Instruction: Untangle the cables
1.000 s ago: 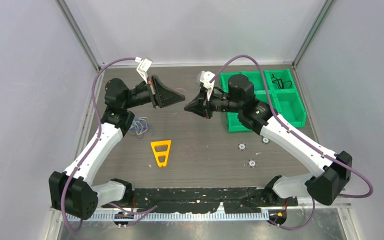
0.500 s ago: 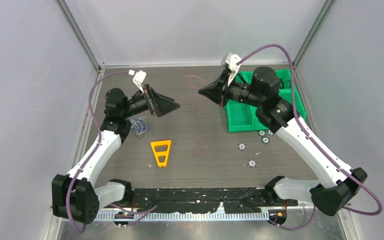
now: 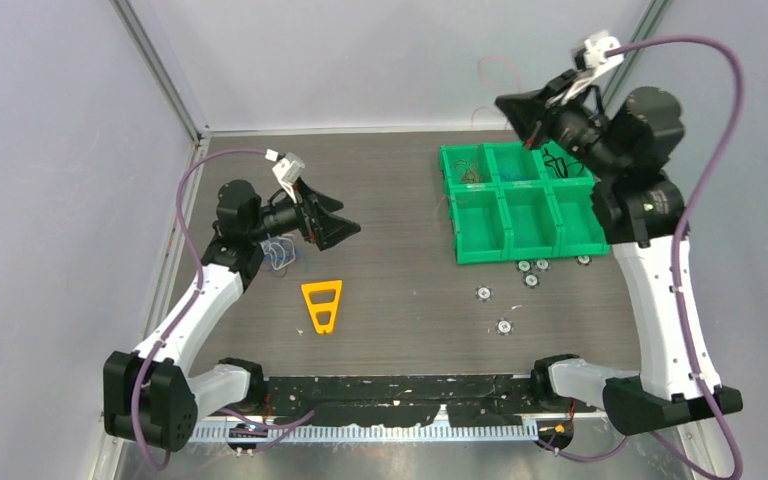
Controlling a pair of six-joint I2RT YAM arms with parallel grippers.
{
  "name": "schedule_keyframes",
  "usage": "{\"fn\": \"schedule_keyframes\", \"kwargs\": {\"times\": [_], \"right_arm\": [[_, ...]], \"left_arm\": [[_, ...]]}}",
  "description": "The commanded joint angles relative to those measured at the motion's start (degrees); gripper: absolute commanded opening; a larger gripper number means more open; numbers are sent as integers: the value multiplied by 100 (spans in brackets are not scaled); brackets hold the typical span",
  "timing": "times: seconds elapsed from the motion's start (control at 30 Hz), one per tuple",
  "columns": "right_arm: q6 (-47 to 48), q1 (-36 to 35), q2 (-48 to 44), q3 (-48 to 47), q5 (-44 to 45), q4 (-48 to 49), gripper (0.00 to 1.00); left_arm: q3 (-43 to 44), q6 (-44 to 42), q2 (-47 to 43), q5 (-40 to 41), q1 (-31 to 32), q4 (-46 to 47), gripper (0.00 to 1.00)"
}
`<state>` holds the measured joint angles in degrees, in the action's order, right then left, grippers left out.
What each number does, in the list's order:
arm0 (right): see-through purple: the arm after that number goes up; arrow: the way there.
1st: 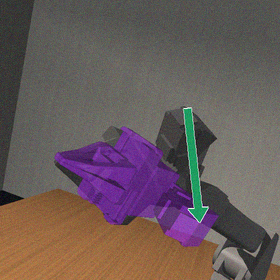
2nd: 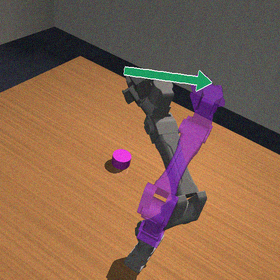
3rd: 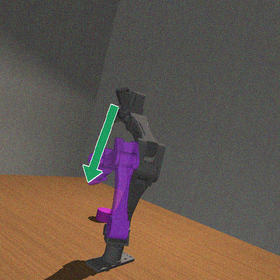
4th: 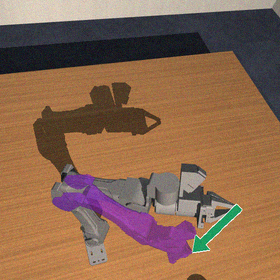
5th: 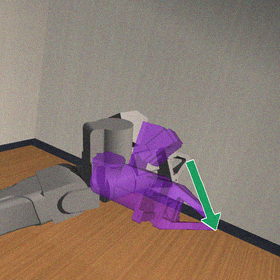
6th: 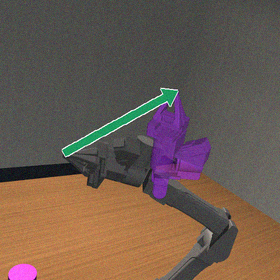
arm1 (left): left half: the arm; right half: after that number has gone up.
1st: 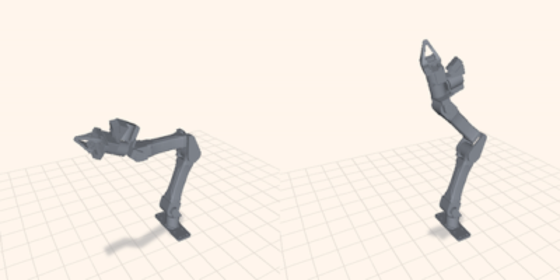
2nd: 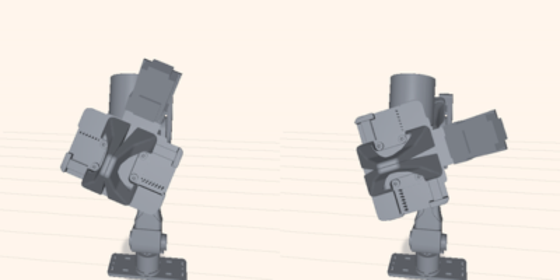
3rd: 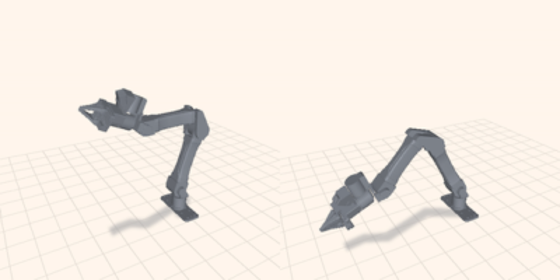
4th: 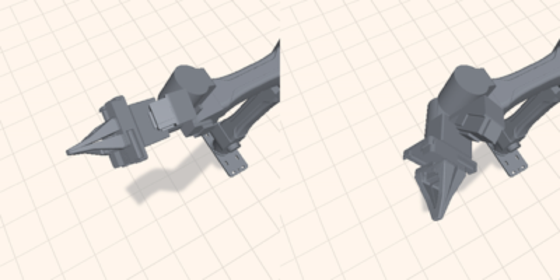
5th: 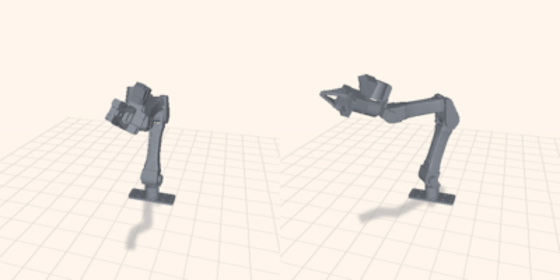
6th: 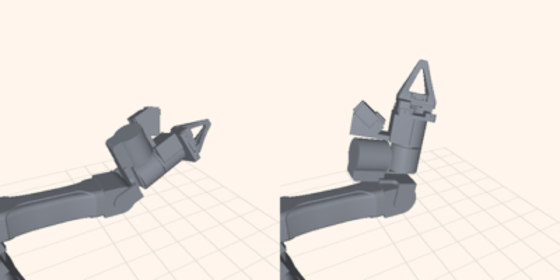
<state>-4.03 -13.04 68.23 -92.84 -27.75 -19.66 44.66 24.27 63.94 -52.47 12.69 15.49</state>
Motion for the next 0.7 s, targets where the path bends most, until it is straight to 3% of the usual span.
{"fn": "schedule_keyframes", "kwargs": {"times": [0.0,0.33,0.47,0.67], "right_arm": [[73,575,-206,-856,163,-531,5],[-196,3225,691,-1965,-567,-1349,6],[73,3752,1056,-1922,-629,-1354,5],[689,3966,1353,-1509,-453,-940,5]], "left_arm": [[373,-384,198,21,23,-28,100],[618,-317,512,-2,32,-16,100],[563,-334,514,-6,32,-46,100],[556,-388,547,-4,32,-128,100]]}}
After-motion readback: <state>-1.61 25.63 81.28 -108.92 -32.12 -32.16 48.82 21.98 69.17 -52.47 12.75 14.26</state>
